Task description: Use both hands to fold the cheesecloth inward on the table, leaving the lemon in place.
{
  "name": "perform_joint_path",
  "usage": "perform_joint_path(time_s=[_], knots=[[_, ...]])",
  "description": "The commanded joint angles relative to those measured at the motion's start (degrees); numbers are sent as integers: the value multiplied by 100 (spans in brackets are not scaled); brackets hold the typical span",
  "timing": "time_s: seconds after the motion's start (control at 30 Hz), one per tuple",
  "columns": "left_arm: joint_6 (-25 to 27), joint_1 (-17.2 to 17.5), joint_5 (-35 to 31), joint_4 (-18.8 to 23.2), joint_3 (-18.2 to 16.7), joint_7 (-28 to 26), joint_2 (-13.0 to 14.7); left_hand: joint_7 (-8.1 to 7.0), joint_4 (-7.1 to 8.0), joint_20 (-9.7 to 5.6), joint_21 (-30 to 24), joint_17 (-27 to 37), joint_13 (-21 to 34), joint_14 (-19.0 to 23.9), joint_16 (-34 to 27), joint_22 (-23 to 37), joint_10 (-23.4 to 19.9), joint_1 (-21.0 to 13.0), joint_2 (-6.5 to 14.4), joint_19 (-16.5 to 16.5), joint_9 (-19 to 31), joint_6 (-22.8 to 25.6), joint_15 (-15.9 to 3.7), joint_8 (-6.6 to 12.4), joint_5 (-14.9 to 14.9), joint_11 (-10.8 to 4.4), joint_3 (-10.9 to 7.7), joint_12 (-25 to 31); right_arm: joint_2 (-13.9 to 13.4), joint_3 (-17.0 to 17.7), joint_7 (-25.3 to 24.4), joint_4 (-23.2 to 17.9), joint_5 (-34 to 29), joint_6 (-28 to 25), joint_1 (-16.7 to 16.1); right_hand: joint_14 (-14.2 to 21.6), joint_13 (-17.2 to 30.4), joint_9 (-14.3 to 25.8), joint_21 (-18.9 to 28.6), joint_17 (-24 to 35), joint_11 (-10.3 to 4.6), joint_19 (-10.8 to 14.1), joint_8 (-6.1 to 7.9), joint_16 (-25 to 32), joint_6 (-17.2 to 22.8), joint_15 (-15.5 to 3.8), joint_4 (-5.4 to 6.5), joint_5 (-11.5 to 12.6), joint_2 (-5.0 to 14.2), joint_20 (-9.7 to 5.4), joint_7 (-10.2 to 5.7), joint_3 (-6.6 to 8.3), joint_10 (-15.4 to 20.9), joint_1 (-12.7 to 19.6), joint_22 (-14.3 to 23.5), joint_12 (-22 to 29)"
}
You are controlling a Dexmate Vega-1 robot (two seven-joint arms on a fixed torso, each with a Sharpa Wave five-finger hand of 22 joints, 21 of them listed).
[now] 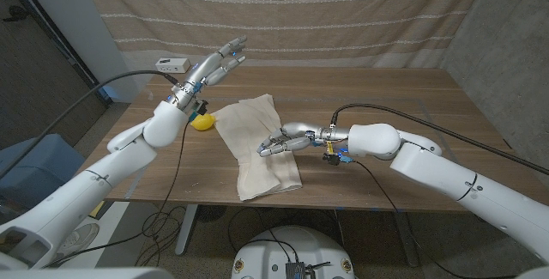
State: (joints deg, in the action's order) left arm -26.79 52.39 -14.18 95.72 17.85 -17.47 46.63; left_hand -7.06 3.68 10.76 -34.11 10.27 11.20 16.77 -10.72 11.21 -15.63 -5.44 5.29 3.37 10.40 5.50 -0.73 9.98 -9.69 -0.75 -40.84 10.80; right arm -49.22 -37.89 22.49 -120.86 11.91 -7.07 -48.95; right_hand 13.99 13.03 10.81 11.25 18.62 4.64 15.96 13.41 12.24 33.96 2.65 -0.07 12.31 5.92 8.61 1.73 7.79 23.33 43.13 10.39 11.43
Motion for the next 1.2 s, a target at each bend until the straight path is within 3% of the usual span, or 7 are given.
perform_joint_path(time_s=[0.03,0.47,0.7,0.97,1.2], knots=[[105,119,40,66,-26,61,-7,11,16,23,21,9,11,-14,-1,2,28,67,-7,-26,2,-33,-17,38,-34,27,16,43,180,466,-1241,435,158,1048,-667,23,6,32,53,-18,16,27,-67,22,-52,13,-96,4,191,-70,-37,152,-67,154,14,14],[81,328,460,-80,72,291,-36,37,8,24,42,-2,9,-116,27,1,74,74,-5,-47,-2,-15,15,58,-40,17,15,42,528,786,-2188,930,-123,1708,-918,178,-11,29,149,-88,24,291,-198,55,-268,-9,-170,-90,178,-248,-113,201,-145,144,12,12],[-110,409,913,-286,127,504,-96,47,-28,-2,66,-15,4,-337,76,-1,273,54,4,-72,-5,29,-10,76,-45,-11,0,-8,752,895,-2380,1270,-63,1974,-883,187,-30,23,163,-132,-45,369,-279,35,-482,-28,-205,-132,185,-418,-197,239,-333,118,9,-42],[-439,413,1408,-653,197,720,-257,46,-132,-268,175,-39,-24,-851,126,-11,681,-29,73,-266,-10,26,-76,60,-55,-122,-55,-49,841,981,-2585,1367,-162,1907,-836,61,-63,13,141,-212,-142,372,-351,-44,-841,-71,-310,-164,128,-496,-304,282,-627,137,3,-102],[-777,321,2117,-1127,289,1141,-468,108,-127,-634,304,-42,-61,-1376,127,-28,1157,-55,207,-492,-27,-326,-85,-23,-71,-221,-92,-83,894,1063,-2656,1433,-101,1838,-762,-85,-99,5,118,-250,-164,368,-362,-86,-1118,-111,-252,-194,98,-548,-380,226,-876,-67,-5,-128]])
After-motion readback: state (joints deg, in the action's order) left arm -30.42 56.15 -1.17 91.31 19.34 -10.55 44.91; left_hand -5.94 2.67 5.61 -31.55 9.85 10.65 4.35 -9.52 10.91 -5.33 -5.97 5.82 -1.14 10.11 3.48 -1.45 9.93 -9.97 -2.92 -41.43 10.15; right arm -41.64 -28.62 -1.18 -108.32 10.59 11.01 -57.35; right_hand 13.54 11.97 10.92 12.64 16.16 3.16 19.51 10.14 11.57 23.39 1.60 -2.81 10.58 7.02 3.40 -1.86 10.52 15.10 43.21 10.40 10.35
